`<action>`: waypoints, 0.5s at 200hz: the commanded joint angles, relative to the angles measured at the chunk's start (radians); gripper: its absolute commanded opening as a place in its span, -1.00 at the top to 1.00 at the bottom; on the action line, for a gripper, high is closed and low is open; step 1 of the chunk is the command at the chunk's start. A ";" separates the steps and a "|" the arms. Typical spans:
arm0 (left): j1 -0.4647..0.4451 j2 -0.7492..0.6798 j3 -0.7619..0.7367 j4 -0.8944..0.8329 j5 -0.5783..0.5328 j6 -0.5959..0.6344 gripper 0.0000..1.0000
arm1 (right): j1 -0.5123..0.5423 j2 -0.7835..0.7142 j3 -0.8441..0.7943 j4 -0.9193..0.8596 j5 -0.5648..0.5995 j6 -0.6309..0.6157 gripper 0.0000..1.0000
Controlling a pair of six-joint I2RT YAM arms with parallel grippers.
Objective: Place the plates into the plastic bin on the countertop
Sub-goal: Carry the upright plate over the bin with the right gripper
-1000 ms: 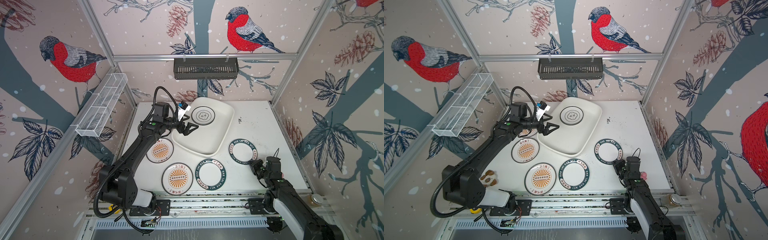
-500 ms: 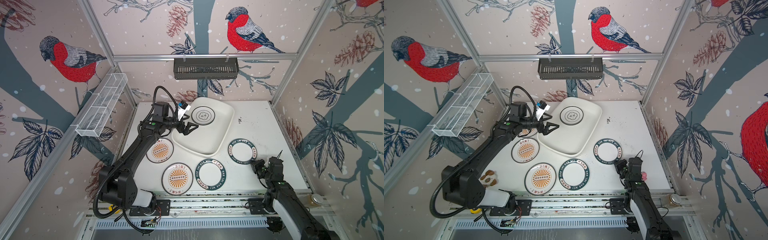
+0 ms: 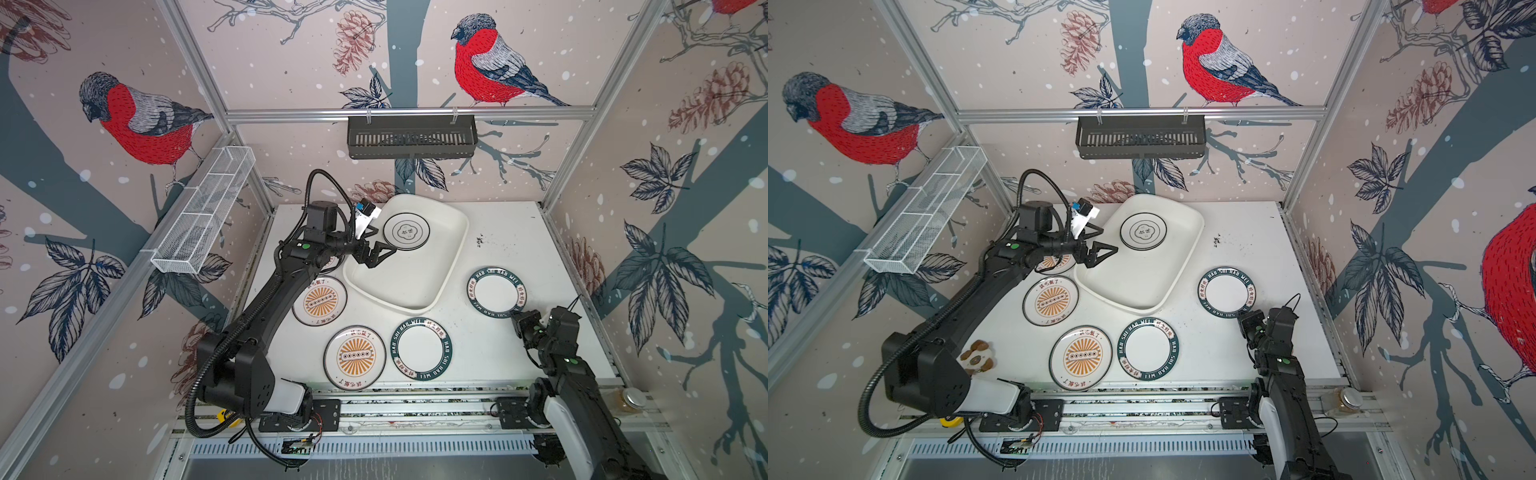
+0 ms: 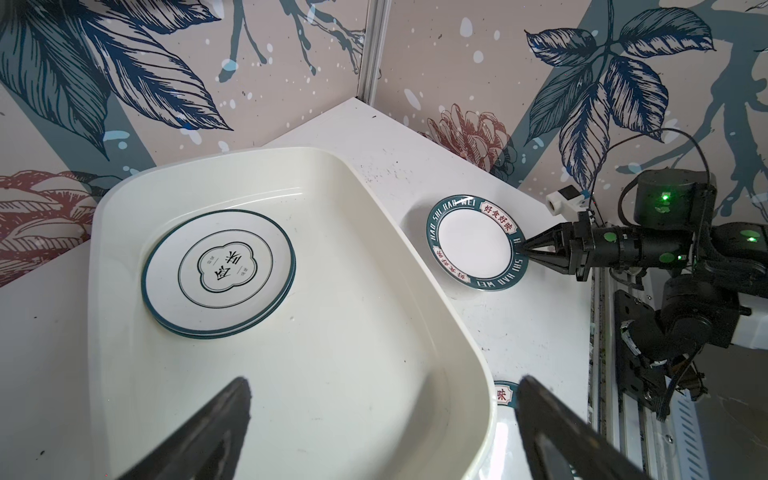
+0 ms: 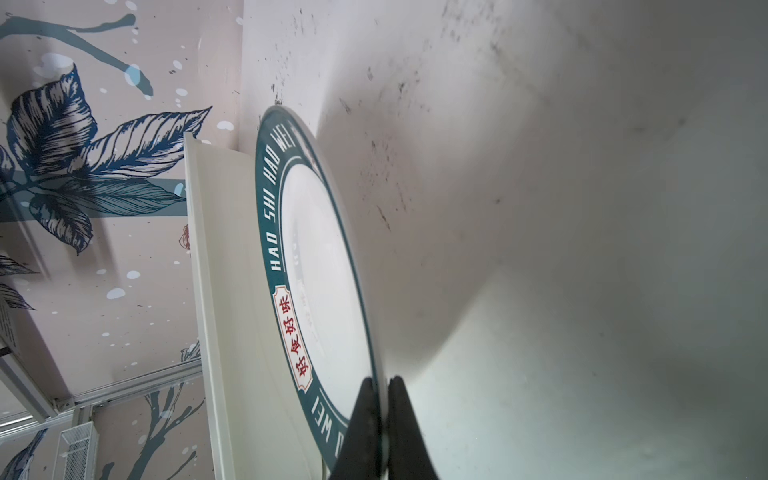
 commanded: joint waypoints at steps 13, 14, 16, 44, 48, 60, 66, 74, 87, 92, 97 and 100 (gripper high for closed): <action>-0.002 0.002 0.017 -0.010 -0.002 -0.003 -0.96 | -0.060 -0.005 0.047 -0.001 -0.076 -0.052 0.98; -0.001 0.002 0.017 -0.011 -0.003 -0.003 -0.96 | -0.060 -0.005 0.048 -0.001 -0.077 -0.052 0.97; 0.000 0.003 0.018 -0.011 -0.004 -0.003 -0.96 | -0.064 -0.004 0.051 -0.002 -0.078 -0.054 0.98; 0.000 0.007 0.019 -0.017 -0.025 -0.004 -0.96 | -0.086 -0.001 0.111 -0.017 -0.091 -0.085 0.98; 0.000 0.007 0.020 -0.020 -0.029 -0.004 -0.96 | -0.086 -0.001 0.122 -0.020 -0.091 -0.091 0.98; -0.001 0.009 0.020 -0.024 -0.041 -0.003 -0.96 | -0.085 0.008 0.152 -0.027 -0.094 -0.108 0.97; 0.000 0.010 0.019 -0.026 -0.044 -0.003 -0.96 | -0.086 0.012 0.168 -0.027 -0.099 -0.114 0.97; 0.000 0.010 0.019 -0.031 -0.050 -0.001 -0.96 | -0.086 0.023 0.187 -0.027 -0.106 -0.123 0.98; -0.002 0.009 0.017 -0.033 -0.062 -0.001 -0.96 | -0.085 0.041 0.218 -0.024 -0.116 -0.135 0.98; 0.000 0.009 0.017 -0.033 -0.069 -0.002 -0.96 | -0.086 0.049 0.230 -0.022 -0.120 -0.138 0.98; -0.001 0.009 0.018 -0.032 -0.076 -0.004 -0.96 | -0.085 0.057 0.243 -0.020 -0.123 -0.141 0.98; -0.001 0.009 0.017 -0.031 -0.082 -0.007 -0.96 | -0.085 0.060 0.249 -0.019 -0.126 -0.145 0.98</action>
